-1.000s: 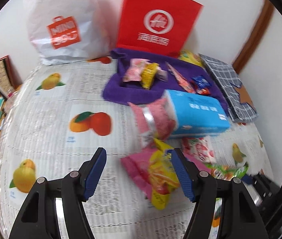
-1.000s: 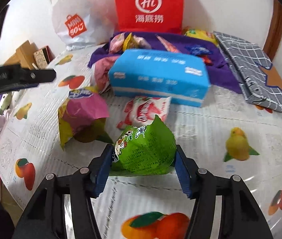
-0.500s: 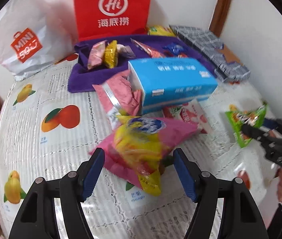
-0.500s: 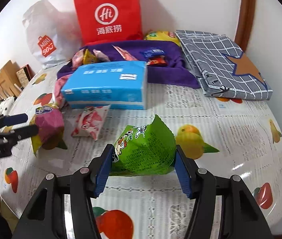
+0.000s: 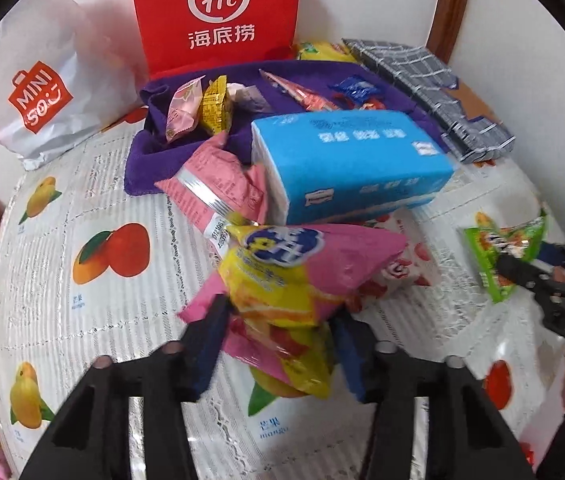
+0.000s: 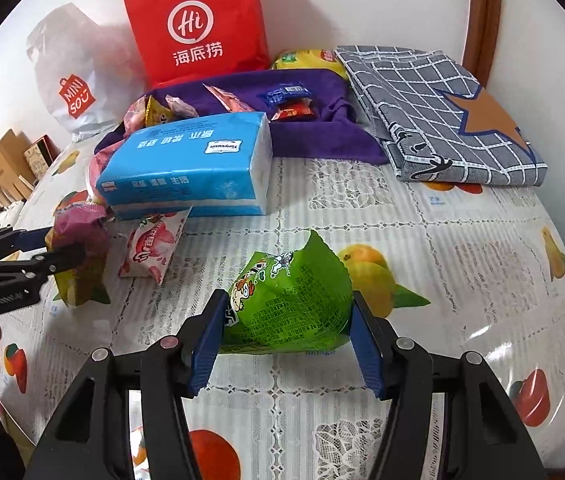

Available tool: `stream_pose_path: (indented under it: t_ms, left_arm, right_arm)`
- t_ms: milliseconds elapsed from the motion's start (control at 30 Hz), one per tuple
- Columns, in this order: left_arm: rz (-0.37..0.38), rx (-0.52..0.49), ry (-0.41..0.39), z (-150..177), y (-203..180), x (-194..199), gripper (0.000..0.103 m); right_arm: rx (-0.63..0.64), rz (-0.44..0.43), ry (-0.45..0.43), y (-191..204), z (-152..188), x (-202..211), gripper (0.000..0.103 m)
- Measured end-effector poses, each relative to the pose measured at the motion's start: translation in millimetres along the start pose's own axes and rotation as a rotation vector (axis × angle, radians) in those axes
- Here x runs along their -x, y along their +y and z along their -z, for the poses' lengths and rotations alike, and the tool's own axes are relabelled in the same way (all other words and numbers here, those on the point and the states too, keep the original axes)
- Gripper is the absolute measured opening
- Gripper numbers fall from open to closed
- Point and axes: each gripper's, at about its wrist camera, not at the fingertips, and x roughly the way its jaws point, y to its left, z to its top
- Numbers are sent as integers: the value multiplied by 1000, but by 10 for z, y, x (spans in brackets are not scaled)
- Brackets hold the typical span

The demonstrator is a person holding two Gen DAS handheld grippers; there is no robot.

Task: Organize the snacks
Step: 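Lift the green bag with the right tool while the left tool grasps the pink-yellow bag, then carry both bags over the purple towel with both tools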

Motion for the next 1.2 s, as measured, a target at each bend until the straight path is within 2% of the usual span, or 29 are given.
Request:
stream_pose_path:
  t_ms: [333, 600, 1200]
  left_arm:
    - [89, 50, -38, -15, 41, 285, 33]
    - [121, 57, -94, -193, 0, 504, 31]
    - [127, 80, -165, -703, -35, 653, 30]
  right_arm:
    - [16, -29, -40, 115, -121, 148, 58]
    - [43, 2, -89, 144, -370, 322, 58]
    - [74, 9, -191, 223, -993, 517, 58]
